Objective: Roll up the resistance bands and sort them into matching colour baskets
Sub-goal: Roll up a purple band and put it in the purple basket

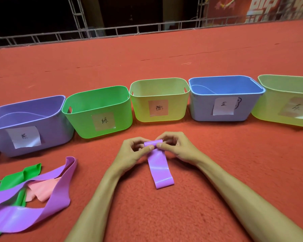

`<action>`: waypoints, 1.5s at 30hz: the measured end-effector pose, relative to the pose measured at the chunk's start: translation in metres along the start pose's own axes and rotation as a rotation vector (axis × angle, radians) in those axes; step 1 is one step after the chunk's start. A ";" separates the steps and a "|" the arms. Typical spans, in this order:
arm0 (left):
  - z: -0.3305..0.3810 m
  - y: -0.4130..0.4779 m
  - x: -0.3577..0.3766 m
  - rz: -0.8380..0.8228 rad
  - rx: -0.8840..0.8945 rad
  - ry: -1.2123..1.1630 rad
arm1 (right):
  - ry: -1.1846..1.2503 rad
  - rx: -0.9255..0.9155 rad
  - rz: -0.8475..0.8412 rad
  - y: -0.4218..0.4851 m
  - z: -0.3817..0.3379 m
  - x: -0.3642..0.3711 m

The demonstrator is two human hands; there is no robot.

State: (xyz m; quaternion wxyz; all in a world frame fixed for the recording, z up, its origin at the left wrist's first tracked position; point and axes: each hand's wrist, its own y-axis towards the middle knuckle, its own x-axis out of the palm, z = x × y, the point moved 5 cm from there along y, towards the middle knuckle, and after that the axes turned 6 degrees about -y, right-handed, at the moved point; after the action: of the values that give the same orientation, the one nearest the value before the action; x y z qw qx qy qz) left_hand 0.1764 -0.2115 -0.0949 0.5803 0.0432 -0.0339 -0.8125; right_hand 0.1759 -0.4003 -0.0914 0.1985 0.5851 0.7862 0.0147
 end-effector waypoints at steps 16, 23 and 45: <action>0.000 -0.006 0.002 -0.043 -0.030 -0.079 | 0.002 0.051 -0.007 -0.002 0.002 0.002; 0.000 -0.004 0.003 -0.046 -0.053 -0.065 | 0.027 -0.007 -0.032 -0.004 -0.003 0.000; -0.002 -0.003 0.003 -0.066 -0.057 -0.035 | 0.019 -0.004 -0.058 -0.003 -0.006 0.001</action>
State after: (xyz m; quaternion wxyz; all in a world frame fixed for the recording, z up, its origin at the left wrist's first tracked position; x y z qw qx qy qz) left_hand 0.1724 -0.2135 -0.0974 0.5534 0.0133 -0.0194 -0.8326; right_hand 0.1709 -0.3996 -0.0873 0.1925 0.5613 0.8048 0.0163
